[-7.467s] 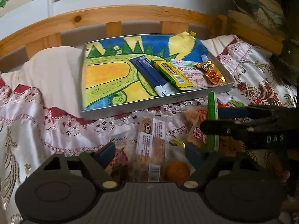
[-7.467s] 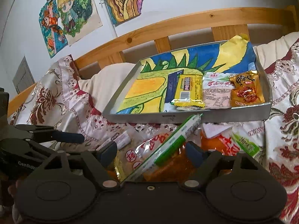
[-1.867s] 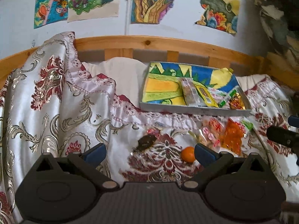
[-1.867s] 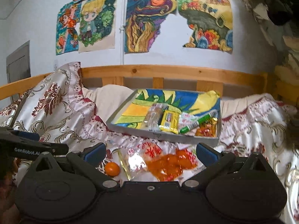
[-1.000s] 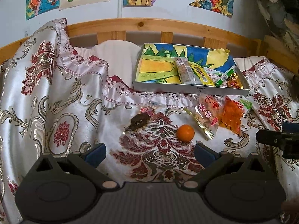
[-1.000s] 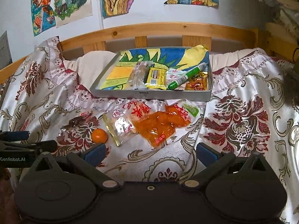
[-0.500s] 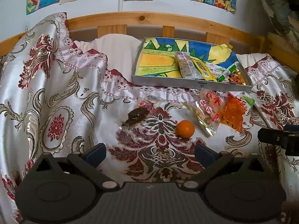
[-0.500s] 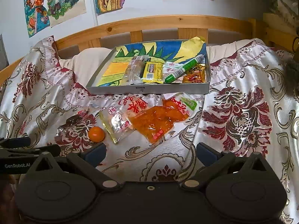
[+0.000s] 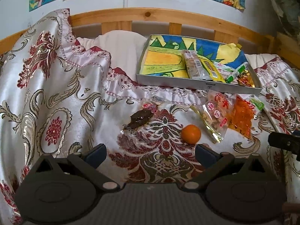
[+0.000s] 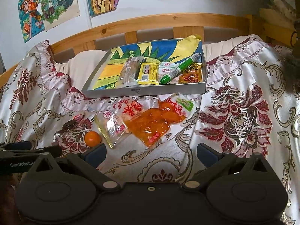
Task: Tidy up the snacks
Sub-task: 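Move the left gripper toward the mandarin orange while the right approaches the orange jelly bag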
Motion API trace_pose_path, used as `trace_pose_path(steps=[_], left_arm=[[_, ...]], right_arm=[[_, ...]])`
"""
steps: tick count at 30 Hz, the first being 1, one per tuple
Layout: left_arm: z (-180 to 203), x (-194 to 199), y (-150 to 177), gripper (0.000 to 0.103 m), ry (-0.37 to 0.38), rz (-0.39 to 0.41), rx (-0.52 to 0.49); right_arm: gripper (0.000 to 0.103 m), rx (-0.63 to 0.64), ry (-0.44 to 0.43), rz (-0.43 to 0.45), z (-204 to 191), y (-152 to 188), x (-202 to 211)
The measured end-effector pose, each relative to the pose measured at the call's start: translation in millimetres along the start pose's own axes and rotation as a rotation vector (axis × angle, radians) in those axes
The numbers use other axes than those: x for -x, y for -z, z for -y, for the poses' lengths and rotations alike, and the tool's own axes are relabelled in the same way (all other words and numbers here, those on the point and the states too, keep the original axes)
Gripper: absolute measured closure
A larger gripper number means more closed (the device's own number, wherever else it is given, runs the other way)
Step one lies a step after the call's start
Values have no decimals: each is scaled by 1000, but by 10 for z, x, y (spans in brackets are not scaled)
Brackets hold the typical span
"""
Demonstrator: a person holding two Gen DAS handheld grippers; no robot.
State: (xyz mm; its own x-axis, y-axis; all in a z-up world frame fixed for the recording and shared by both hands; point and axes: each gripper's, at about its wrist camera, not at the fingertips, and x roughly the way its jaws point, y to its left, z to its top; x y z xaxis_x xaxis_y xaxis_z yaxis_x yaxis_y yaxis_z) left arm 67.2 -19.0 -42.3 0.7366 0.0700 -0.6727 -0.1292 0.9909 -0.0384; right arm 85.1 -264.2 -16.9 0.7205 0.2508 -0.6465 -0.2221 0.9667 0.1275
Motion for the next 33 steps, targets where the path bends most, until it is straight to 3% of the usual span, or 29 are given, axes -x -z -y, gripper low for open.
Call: trace_pose_path(steps=[13, 23, 33], left_arm=[[223, -186, -125, 1, 11, -9, -79], [396, -364, -158, 1, 6, -24, -159], [530, -527, -164, 1, 28, -45, -218]], right_arm=[[1, 75, 5, 74, 67, -227, -258], [1, 96, -5, 55, 126, -299, -528], [1, 21, -21, -2, 280, -312, -727]])
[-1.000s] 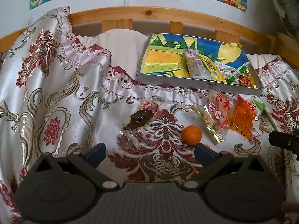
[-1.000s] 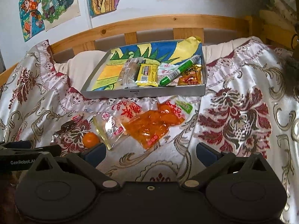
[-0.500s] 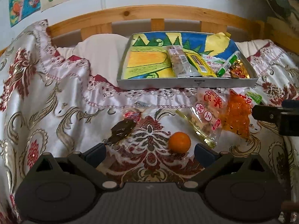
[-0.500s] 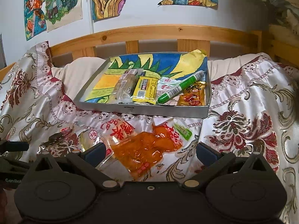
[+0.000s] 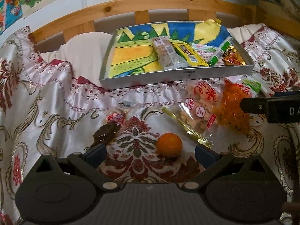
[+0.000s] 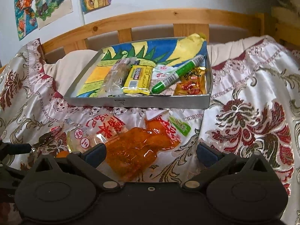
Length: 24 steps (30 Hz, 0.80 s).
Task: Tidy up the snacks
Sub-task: 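Move the left gripper toward the mandarin orange while the right approaches the orange jelly bag, then grasp the mandarin orange with the left gripper while the right grasps the orange jelly bag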
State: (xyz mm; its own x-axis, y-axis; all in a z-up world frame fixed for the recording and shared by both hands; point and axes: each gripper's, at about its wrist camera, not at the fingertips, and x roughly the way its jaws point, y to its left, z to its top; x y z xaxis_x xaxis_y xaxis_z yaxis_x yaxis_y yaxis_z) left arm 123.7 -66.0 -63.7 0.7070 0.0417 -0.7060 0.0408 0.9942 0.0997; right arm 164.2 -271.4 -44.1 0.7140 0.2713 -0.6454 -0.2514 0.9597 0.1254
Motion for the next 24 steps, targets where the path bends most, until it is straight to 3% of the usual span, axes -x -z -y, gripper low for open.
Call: trace_pose_path(steps=[8, 11, 24], left_arm=[[82, -47, -3, 1, 56, 15, -86], [64, -44, -9, 6, 79, 33, -88], [-81, -177, 2, 48, 157, -33, 6]], right_arm=[[1, -73, -137, -16, 84, -26, -96], [1, -119, -177, -44, 115, -32, -178], [9, -63, -196, -32, 74, -27, -398]])
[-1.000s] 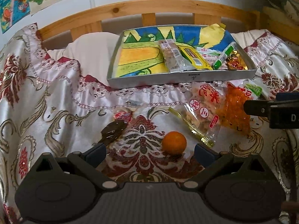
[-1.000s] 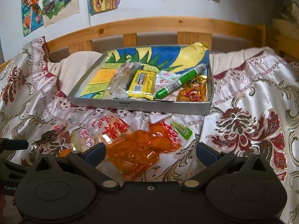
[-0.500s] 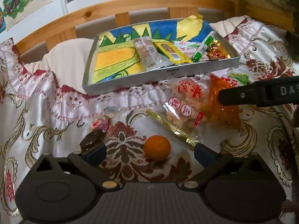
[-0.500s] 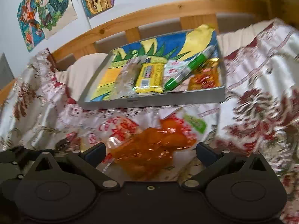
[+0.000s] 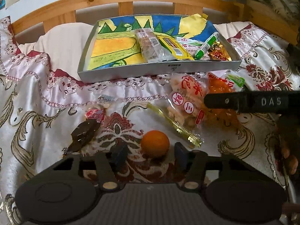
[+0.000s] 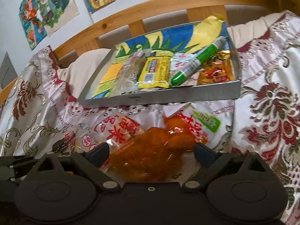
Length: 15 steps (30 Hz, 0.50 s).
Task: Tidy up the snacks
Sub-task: 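Grasp the mandarin orange with the left gripper while the right grasps the orange jelly bag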
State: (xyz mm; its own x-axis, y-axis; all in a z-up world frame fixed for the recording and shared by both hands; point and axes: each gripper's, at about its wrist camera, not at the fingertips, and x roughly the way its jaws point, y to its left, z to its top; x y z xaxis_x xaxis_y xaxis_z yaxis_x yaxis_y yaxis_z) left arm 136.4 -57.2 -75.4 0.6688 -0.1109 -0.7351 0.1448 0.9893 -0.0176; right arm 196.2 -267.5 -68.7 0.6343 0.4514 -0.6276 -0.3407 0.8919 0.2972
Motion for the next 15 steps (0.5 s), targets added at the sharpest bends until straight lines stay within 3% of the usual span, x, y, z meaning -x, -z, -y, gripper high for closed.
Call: trace_pose_path(steps=[6, 15], left_arm=[[10, -45, -28, 66, 22, -10, 16], [15, -43, -8, 67, 18, -7, 29]], right_arm=[[19, 33, -16, -7, -37, 34, -11], [19, -9, -41, 2, 17, 38, 12]])
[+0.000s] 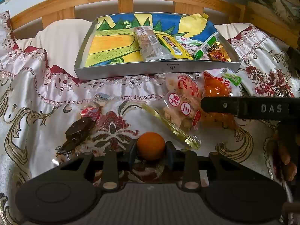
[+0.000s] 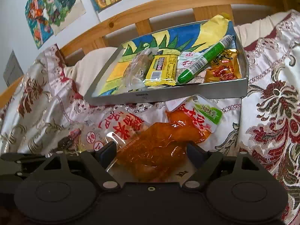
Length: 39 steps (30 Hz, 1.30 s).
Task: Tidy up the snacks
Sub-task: 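Grasp the mandarin orange with the left gripper while the right grasps the orange jelly bag, then lift and carry the orange and jelly bag over the tray with both grippers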
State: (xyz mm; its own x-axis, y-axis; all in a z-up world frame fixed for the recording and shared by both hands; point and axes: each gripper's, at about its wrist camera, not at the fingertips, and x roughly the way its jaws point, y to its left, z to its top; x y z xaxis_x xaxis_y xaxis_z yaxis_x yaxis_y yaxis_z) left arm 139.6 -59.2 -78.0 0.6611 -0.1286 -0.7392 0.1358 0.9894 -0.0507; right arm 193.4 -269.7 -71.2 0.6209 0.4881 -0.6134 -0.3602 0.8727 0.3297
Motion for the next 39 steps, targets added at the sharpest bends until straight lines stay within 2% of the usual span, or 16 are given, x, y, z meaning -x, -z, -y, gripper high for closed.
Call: trace_pose_path(steps=[5, 17, 30, 39], left_arm=[[-1, 5, 0, 67, -3, 1, 13], [-19, 21, -7, 67, -1, 1, 56], [-120, 164, 11, 68, -14, 25, 106], [-171, 275, -19, 67, -18, 58, 121]], right_arm=[[20, 0, 4, -1, -3, -19, -23], [37, 85, 43, -12, -73, 37, -61], [47, 252, 107, -6, -289, 128, -38], [50, 391, 156, 16, -485, 221, 43]])
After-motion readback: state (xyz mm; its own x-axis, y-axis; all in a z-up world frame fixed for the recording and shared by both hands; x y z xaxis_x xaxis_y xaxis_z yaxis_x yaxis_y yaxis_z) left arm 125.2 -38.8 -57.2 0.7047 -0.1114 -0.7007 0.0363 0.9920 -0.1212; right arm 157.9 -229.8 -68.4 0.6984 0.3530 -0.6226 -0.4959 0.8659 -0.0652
